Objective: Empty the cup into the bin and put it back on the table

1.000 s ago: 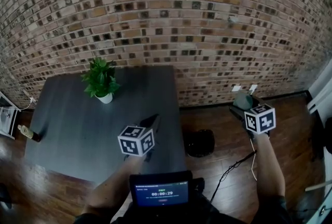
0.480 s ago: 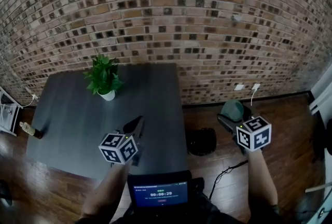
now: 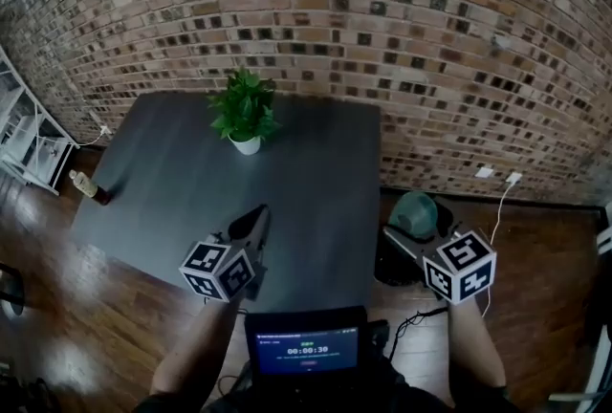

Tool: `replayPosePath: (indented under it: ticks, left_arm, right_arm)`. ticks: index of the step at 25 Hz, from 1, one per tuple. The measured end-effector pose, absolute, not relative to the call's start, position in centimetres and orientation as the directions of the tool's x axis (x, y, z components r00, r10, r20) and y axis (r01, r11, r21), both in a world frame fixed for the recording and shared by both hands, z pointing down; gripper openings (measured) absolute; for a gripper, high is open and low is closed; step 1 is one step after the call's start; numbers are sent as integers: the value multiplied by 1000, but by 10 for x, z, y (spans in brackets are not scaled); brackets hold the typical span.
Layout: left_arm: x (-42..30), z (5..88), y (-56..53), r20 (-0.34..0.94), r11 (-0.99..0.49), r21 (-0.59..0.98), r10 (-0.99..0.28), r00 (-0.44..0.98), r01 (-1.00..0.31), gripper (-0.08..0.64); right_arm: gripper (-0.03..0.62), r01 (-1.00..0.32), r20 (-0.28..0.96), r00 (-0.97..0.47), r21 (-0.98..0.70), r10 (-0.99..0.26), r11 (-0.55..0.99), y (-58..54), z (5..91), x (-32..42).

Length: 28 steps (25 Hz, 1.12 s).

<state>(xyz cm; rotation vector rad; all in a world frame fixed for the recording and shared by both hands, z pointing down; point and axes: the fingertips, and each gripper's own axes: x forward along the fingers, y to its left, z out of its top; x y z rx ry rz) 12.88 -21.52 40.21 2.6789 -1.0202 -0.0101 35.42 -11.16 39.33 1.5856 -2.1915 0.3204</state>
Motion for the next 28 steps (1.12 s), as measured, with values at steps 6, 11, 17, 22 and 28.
replayPosePath:
  ticks: [6,11,17,22,28]
  left_arm:
    - [80,401,-201,101,-633,237,-739,666,-737,-9]
    - [43,401,-185,110,-557,221,-802,588,-801,-9]
    - [-5,408,-152,127,-461,217,-860,493,-860,-9]
    - [-38,406,-138,116,-417,183,-890,441,-890,-9]
    - [-92,414,-133,100,-409,195,-896,433,-891,-8]
  right_arm:
    - [396,-863,453,-449,4,-770,505,-126,400,287]
    - [396,-770,448,-574,-10,-686,638,-130,402,233]
    - [396,-645,429,-697,-24,-575,764,-123,407,169]
    - [396,-608,425,-730,-46,-536,792,-113,410,133]
    - [396,-620,442,-712,-30,-546,784,-111,417,90]
